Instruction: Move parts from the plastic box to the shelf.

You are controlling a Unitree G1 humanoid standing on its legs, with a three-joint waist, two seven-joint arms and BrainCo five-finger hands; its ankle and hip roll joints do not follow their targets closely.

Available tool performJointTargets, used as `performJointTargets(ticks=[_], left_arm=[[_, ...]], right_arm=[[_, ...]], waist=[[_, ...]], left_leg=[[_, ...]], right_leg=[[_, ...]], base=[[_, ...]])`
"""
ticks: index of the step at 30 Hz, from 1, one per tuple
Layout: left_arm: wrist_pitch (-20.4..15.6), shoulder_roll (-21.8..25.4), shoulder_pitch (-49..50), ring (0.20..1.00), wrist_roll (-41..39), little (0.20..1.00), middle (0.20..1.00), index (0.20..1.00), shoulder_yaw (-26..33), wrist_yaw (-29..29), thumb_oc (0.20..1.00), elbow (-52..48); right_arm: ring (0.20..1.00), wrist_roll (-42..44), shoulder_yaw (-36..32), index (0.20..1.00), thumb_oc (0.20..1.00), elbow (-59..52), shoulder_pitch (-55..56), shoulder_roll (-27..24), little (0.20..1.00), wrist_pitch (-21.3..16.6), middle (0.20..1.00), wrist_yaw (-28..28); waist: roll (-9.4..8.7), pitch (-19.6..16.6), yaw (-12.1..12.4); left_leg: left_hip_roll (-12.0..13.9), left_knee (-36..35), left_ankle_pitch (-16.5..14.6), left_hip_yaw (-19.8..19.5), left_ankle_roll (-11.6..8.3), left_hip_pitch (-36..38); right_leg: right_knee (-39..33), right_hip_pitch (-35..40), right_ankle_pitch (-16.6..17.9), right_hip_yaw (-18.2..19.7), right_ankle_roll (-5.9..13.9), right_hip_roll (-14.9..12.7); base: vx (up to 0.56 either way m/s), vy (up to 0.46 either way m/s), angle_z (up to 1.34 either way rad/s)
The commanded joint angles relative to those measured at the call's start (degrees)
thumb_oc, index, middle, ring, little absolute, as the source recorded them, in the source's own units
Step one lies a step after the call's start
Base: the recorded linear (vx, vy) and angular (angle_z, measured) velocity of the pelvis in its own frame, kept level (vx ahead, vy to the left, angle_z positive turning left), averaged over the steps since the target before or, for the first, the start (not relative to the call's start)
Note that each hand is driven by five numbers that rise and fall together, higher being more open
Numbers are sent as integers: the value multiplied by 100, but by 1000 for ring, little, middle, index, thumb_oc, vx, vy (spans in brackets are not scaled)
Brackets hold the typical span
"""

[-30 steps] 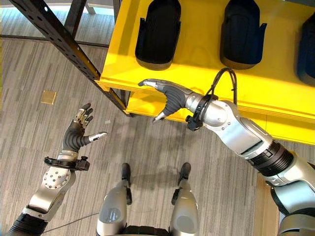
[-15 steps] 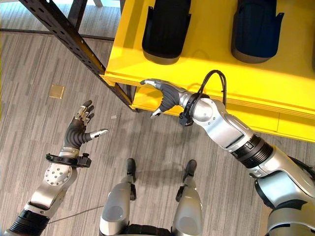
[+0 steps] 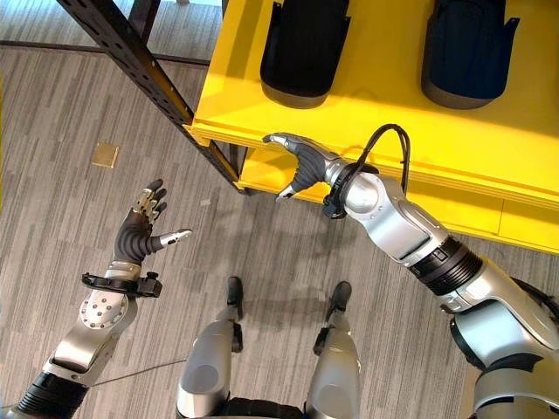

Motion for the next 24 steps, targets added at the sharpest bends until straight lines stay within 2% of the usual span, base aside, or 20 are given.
performJointTargets(ticks=[1,7,15,24], left_arm=[[-187,30,117,1000,-133,1000,1000,1000,-20,151,1000,-462],[-198,36,105,1000,-146,1000,1000,1000,-48,180,1000,-454],[-208,21,78,1000,-122,1000,1000,1000,-85,196,1000,-431],[-144,33,35,1000,-139,1000,1000,1000,-110,179,1000,-405]], right_arm=[[1000,-94,-23,1000,1000,129,-829,97,1000,-160,1000,-240],[1000,-107,-125,1000,1000,415,-842,199,1000,-225,1000,-469],[1000,-197,-237,1000,1000,713,-883,277,1000,-128,1000,-675],[1000,-240,-283,1000,1000,1169,-1005,356,1000,-128,1000,-672]], waist=[[-67,-114,77],[-43,-114,81],[-39,-114,85],[-42,-114,116]], left_leg=[[-14,314,-185,-18,190,-247],[-18,338,-182,-32,193,-304],[-31,430,-225,-52,215,-330],[-35,522,-259,-75,221,-356]], right_leg=[[681,-219,-648,-164,9,17],[719,-277,-654,-151,-2,-3],[791,-292,-687,-131,-28,-16],[834,-274,-718,-141,-50,-11]], base=[[0,0,0],[0,0,0],[0,0,0],[3,-1,0]])
